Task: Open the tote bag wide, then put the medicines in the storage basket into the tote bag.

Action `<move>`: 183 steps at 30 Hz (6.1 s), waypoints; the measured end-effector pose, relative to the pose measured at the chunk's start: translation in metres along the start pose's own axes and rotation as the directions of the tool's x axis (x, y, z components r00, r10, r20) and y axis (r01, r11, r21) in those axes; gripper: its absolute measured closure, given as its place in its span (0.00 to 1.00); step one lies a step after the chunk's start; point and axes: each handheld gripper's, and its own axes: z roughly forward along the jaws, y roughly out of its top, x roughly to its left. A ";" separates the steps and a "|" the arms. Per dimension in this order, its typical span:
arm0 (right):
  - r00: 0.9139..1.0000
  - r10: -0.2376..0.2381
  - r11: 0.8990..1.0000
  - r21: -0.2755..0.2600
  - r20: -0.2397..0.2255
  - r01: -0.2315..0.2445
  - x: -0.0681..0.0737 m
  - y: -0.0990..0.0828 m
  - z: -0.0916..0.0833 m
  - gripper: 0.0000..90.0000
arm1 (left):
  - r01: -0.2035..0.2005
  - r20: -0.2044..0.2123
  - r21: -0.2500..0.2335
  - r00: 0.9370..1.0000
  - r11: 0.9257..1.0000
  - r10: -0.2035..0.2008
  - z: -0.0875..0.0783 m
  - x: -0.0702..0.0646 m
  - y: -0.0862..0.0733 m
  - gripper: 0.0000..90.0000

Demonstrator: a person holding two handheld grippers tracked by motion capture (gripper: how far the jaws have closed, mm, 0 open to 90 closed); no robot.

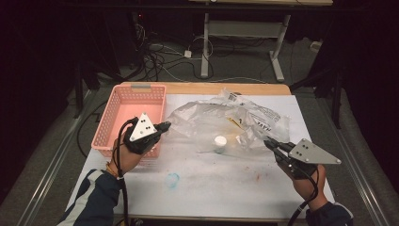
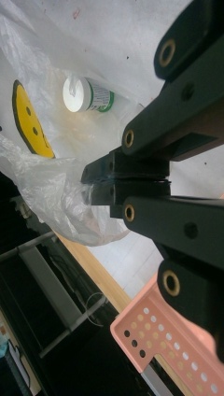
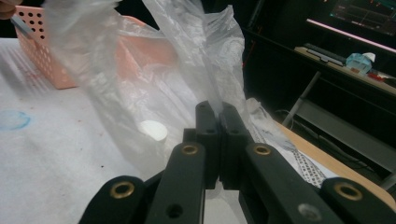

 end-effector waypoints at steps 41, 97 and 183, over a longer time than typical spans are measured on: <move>0.999 0.029 0.986 -0.168 0.043 -0.021 -0.030 0.060 0.014 1.00 | 0.024 -0.058 -0.268 0.997 0.963 -0.041 -0.003 -0.005 0.073 0.97; 0.956 0.216 0.974 -0.112 0.200 -0.197 -0.148 0.141 0.067 1.00 | 0.057 -0.226 -0.346 0.964 0.936 -0.142 0.043 0.065 0.174 0.96; 0.893 0.246 0.955 0.062 0.378 -0.289 -0.172 0.057 0.073 0.64 | 0.028 -0.044 -0.132 0.998 0.991 -0.034 0.082 -0.005 0.083 0.84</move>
